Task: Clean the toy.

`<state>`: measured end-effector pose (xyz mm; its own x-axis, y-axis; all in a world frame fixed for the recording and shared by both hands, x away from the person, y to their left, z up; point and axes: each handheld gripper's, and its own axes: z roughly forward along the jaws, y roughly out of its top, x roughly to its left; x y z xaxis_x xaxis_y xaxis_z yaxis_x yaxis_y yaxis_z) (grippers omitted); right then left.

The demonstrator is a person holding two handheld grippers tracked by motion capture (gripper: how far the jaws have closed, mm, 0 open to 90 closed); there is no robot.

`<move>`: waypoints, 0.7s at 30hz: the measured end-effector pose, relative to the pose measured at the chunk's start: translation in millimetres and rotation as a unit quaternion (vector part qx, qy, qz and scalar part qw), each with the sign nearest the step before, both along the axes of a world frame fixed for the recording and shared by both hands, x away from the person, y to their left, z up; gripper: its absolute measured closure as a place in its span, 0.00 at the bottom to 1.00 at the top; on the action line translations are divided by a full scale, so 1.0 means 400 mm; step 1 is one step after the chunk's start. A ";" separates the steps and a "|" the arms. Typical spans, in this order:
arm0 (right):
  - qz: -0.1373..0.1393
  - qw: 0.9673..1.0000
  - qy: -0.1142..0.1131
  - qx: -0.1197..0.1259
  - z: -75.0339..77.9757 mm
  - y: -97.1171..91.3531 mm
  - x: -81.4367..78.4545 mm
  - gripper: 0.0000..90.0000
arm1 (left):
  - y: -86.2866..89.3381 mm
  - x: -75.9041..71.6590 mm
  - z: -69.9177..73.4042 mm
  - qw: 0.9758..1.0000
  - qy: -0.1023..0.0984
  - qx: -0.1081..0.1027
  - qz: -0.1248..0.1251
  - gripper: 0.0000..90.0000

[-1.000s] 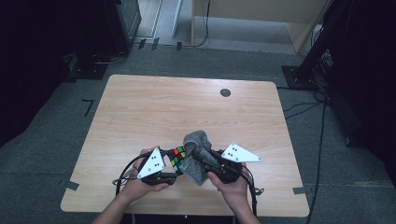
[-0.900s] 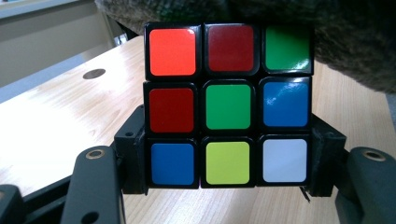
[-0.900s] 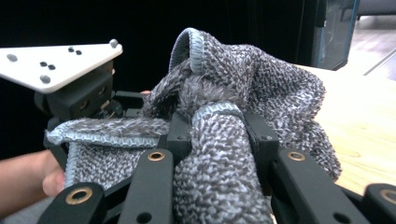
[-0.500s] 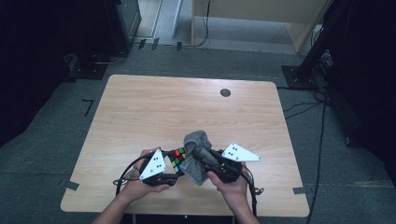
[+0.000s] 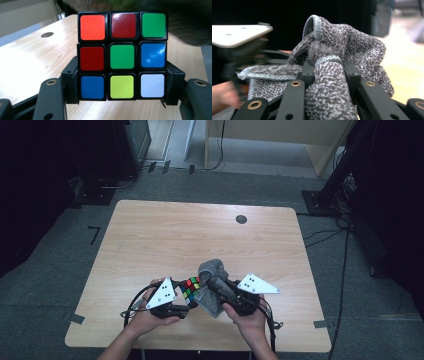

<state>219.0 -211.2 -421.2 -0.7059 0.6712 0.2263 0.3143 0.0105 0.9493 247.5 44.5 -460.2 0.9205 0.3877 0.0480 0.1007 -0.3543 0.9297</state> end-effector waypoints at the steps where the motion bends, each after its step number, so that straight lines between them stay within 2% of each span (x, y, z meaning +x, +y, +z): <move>1: 0.013 1.000 -0.014 -0.008 0.009 0.016 -0.012 0.77 | -0.001 0.000 0.000 1.000 0.000 0.000 -0.002 0.38; 4: 0.019 0.999 -0.030 -0.033 0.008 0.039 -0.020 0.77 | -0.002 -0.007 -0.001 1.000 -0.010 0.008 0.001 0.38; 6: 0.014 1.000 -0.012 -0.022 -0.005 0.030 -0.010 0.77 | -0.001 -0.008 0.000 1.000 -0.015 0.012 0.004 0.38; 8: -0.010 1.000 0.002 -0.028 -0.021 0.014 0.005 0.77 | -0.002 -0.008 0.001 1.000 -0.017 0.012 0.008 0.38; 11: -0.030 0.999 0.020 -0.032 -0.031 -0.005 0.016 0.77 | -0.001 -0.003 0.000 1.000 -0.009 0.006 0.007 0.38; 13: -0.023 0.999 0.009 -0.022 -0.017 -0.005 0.009 0.77 | -0.001 0.000 -0.001 1.000 -0.003 0.004 0.003 0.38; 15: 0.000 1.000 -0.010 -0.006 0.005 0.004 -0.005 0.77 | -0.003 -0.001 -0.003 1.000 0.001 0.002 0.000 0.38; 17: 0.018 0.999 -0.028 -0.006 0.022 0.019 -0.020 0.77 | -0.006 -0.004 -0.004 1.000 -0.004 0.004 0.001 0.38; 20: 0.028 0.999 -0.025 -0.022 0.013 0.032 -0.018 0.76 | -0.006 -0.012 0.003 1.000 -0.020 -0.001 0.008 0.38; 21: 0.026 0.999 -0.023 -0.013 0.005 0.029 -0.014 0.76 | -0.005 -0.013 0.004 1.000 -0.025 0.004 0.011 0.38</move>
<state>213.5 -199.8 -419.2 -0.7493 0.6382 0.1767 0.2694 0.0500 0.9617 242.1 42.5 -458.6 0.9083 0.4068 0.0973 0.0611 -0.3592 0.9313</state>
